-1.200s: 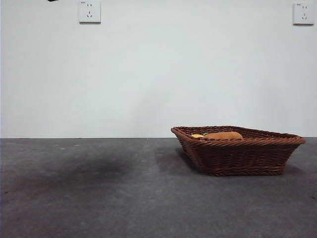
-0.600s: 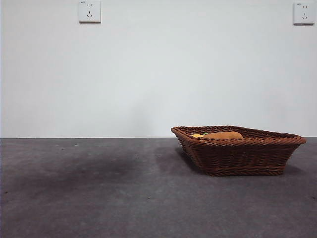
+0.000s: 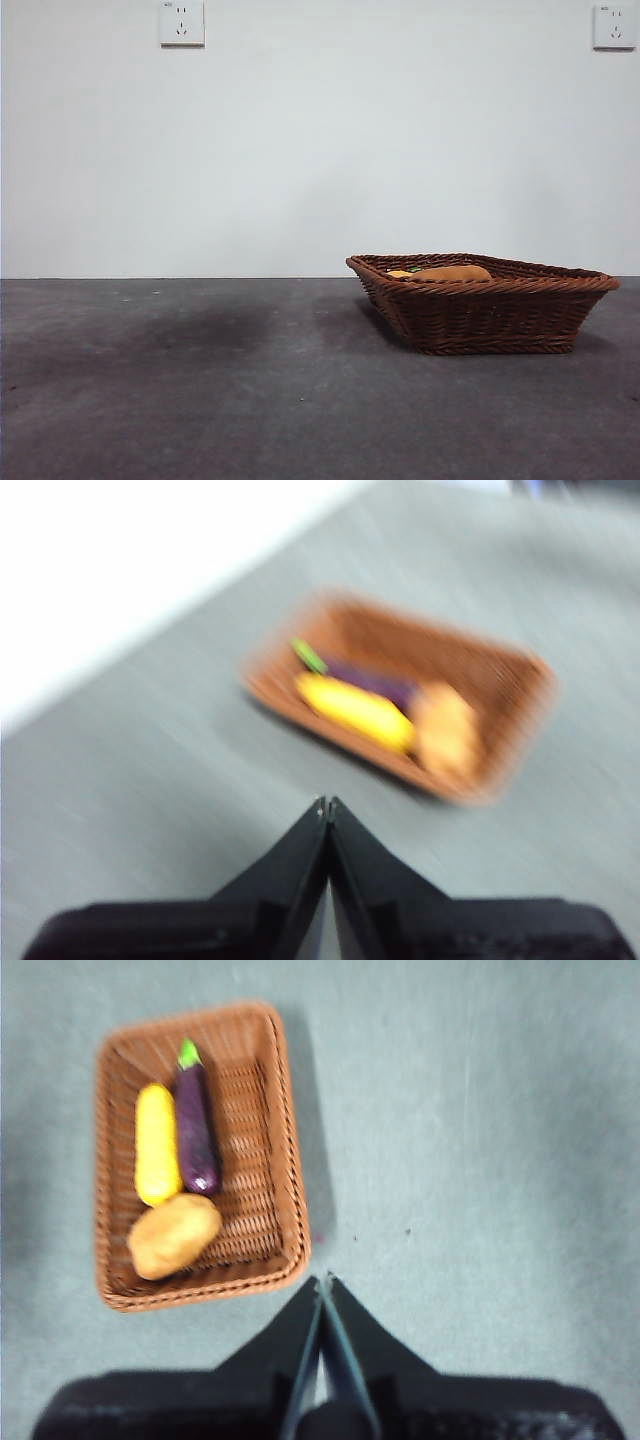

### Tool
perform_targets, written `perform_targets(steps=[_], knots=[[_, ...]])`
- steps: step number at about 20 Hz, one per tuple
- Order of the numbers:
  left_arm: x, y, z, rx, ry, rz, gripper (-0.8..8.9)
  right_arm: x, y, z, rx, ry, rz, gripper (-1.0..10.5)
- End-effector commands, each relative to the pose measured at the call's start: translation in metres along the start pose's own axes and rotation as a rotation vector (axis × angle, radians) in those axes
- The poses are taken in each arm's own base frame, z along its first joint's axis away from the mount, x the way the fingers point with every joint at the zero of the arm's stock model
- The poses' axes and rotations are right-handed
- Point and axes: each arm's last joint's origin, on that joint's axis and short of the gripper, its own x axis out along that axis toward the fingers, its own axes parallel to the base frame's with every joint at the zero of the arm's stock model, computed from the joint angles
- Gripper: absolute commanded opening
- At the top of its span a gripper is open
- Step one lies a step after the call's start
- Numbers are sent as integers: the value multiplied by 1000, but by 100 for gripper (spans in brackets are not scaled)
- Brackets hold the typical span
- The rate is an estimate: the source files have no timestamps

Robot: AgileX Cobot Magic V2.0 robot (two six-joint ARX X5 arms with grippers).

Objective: Help me put the vegetables on the table into the basket

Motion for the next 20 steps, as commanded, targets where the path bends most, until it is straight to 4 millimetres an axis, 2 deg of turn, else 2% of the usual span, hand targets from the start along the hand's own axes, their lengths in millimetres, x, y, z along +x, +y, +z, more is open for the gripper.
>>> perform_targets(steps=[1, 5, 7, 9, 12, 16, 20], knots=[[-9, 0, -43, 13, -123, 95, -3, 23, -1, 6, 14, 91, -13, -11], [-28, -10, -118, 2, -199, 226, -3, 56, -3, 17, 21, 181, -23, -11], [-33, -16, -147, -5, -207, 271, -3, 68, -3, 20, 24, 216, -26, -11], [-37, -19, -167, -11, -237, 321, -3, 78, -4, 22, 25, 242, -28, -11], [-39, -17, -188, -90, -240, 410, -3, 85, -4, 23, 27, 260, -31, -11], [-38, -9, -208, -296, -222, 517, -3, 86, -4, 24, 27, 258, -30, -11], [-36, -6, -221, -342, -192, 562, -3, 87, -4, 27, 24, 225, -27, -11]])
